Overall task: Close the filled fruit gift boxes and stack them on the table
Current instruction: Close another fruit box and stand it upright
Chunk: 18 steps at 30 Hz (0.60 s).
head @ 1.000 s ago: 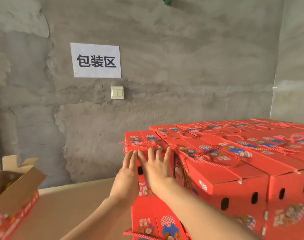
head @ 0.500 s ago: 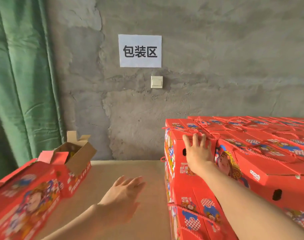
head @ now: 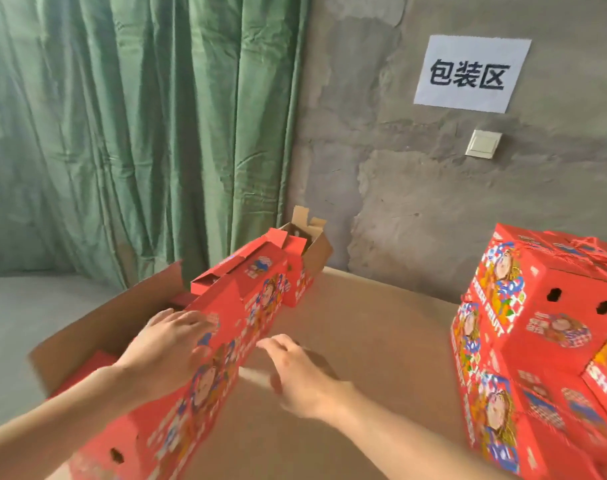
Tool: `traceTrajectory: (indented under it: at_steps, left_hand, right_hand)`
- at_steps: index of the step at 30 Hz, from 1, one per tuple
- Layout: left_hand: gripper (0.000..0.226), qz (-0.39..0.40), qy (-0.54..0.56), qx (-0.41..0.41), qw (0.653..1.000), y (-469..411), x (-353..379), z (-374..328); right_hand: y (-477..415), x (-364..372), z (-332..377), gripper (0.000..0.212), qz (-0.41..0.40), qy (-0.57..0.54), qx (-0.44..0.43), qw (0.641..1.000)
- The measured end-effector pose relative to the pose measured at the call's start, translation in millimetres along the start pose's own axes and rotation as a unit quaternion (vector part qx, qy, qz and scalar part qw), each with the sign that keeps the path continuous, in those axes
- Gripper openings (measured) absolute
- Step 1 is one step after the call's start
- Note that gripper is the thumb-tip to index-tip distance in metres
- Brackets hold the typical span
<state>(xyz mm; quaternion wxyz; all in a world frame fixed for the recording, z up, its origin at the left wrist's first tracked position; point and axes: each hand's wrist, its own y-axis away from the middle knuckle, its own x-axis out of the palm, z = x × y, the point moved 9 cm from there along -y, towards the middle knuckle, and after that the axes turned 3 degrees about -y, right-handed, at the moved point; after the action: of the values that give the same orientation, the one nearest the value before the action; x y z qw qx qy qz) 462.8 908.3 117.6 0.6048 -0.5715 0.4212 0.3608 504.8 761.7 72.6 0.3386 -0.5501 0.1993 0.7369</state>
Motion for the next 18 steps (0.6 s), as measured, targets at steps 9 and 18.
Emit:
traceTrajectory:
  at_steps: [9, 18]
  left_hand:
    - [0.037, 0.045, -0.038, -0.167, 0.984, 56.4, -20.5, 147.7]
    - [0.053, 0.129, 0.045, -0.125, 0.983, 64.7, 5.6, 142.7]
  right_hand:
    - [-54.3, 44.3, 138.5, 0.044, 0.08, -0.018, 0.017, 0.996]
    - [-48.6, 28.4, 126.6, 0.04, 0.077, -0.102, 0.247, 0.961]
